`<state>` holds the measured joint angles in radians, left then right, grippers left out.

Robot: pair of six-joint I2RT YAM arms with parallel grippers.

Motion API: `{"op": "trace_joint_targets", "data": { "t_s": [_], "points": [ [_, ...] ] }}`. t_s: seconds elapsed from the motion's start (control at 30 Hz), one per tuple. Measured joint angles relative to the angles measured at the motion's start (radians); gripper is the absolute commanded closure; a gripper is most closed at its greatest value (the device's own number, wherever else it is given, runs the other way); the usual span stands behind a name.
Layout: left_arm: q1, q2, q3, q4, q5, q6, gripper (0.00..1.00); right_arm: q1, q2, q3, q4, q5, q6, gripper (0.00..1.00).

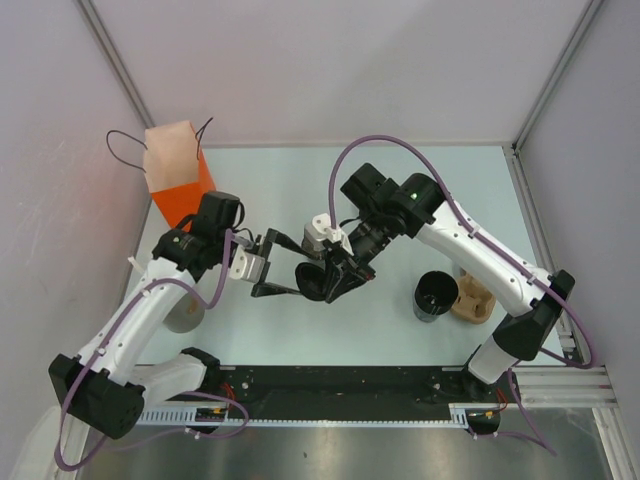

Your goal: Pack the takeout coffee

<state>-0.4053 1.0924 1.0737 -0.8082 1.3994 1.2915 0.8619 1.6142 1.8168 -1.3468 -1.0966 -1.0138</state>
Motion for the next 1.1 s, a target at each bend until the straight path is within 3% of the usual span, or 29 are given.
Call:
{"op": "trace_joint_targets", "data": {
  "t_s": [0.13, 0.27, 0.33, 0.5, 0.6, 0.63, 0.73, 0.87, 1.0, 1.1],
  "points": [
    [-0.026, 0.0, 0.002, -0.022, 0.004, 0.01, 0.42, 0.0, 0.0, 0.012, 0.0, 0.0, 0.003, 0.86],
    [-0.044, 0.0, 0.003, -0.027, 0.007, 0.018, 0.48, 0.0, 0.0, 0.014, -0.005, 0.0, 0.007, 0.86],
    [-0.049, 0.001, 0.004, -0.029, 0.007, 0.018, 0.64, 0.001, 0.0, 0.014, -0.008, 0.0, 0.008, 0.86],
    [-0.057, 0.002, 0.005, -0.049, 0.011, 0.019, 0.84, -0.011, 0.0, 0.023, -0.033, 0.002, 0.011, 0.82],
    [-0.058, 0.002, 0.005, -0.047, 0.012, 0.018, 0.89, -0.033, -0.001, 0.039, -0.045, 0.006, 0.014, 0.66],
    [-0.06, 0.002, 0.005, -0.045, 0.013, 0.017, 0.94, -0.035, -0.001, 0.045, -0.04, 0.01, 0.017, 0.55],
    [-0.064, 0.002, 0.005, -0.038, 0.017, 0.008, 0.96, -0.048, 0.001, 0.077, -0.031, 0.034, 0.024, 0.41],
    [-0.067, -0.005, 0.002, -0.023, 0.015, -0.028, 0.98, -0.095, -0.002, 0.102, -0.017, 0.095, 0.064, 0.29],
    [-0.068, -0.019, -0.014, 0.047, -0.016, -0.152, 1.0, -0.135, -0.063, 0.005, 0.066, 0.249, 0.162, 0.23],
    [-0.068, -0.029, -0.05, 0.16, -0.08, -0.338, 1.0, -0.116, -0.172, -0.146, 0.192, 0.419, 0.235, 0.23]
  ]
}}
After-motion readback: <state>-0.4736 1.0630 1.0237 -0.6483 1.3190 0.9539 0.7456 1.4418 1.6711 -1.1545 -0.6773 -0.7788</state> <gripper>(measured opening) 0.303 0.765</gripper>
